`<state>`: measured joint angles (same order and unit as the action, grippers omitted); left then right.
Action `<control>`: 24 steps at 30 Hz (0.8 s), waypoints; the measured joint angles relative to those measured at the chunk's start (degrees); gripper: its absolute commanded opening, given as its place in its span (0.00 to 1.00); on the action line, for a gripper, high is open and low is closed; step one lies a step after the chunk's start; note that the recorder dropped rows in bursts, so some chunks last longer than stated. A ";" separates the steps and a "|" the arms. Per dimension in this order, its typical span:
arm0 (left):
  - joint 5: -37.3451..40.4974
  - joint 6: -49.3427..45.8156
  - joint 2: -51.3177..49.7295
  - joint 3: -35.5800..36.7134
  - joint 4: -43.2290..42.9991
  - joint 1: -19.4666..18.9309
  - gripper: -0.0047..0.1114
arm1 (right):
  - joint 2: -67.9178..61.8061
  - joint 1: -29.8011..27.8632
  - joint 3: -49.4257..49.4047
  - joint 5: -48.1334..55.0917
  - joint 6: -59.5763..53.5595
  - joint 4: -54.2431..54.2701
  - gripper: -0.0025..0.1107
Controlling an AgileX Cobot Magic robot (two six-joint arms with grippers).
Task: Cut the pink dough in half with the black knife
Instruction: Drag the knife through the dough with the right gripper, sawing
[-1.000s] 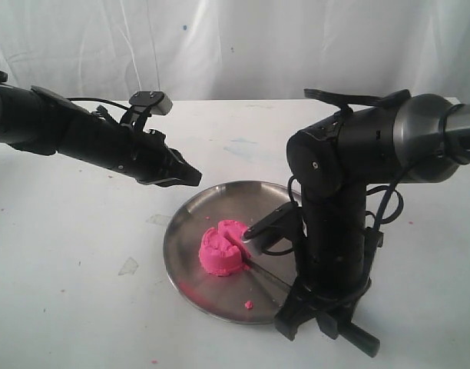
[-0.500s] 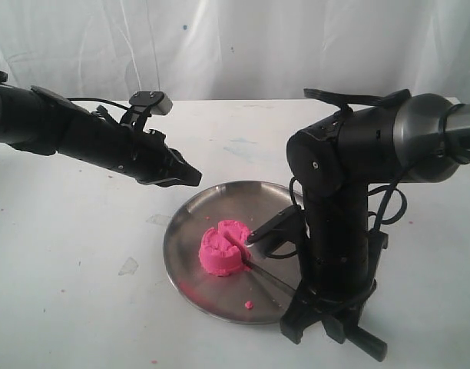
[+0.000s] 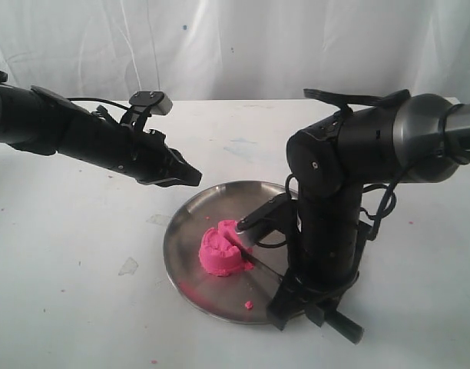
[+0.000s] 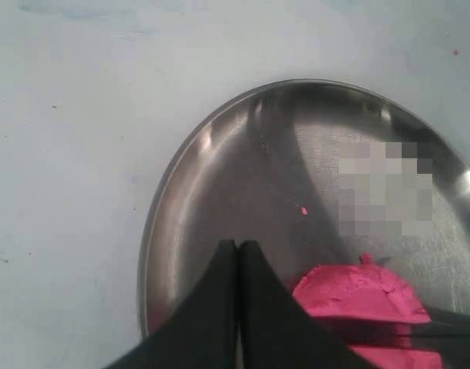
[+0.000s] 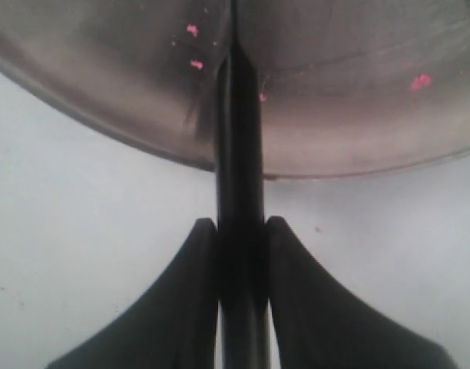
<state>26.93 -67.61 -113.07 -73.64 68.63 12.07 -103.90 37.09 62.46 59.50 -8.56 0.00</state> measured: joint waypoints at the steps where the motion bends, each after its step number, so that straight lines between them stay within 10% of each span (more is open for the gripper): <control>1: 0.00 0.00 0.00 0.00 0.00 0.00 0.04 | 0.00 0.00 0.00 -0.52 0.00 0.00 0.02; 24: 0.45 0.00 0.00 0.00 0.00 0.00 0.04 | -6.46 0.00 8.07 -1.30 -0.22 0.00 0.02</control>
<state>27.38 -67.61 -113.07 -73.64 68.63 12.07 -110.36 37.09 70.54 58.20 -8.78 0.00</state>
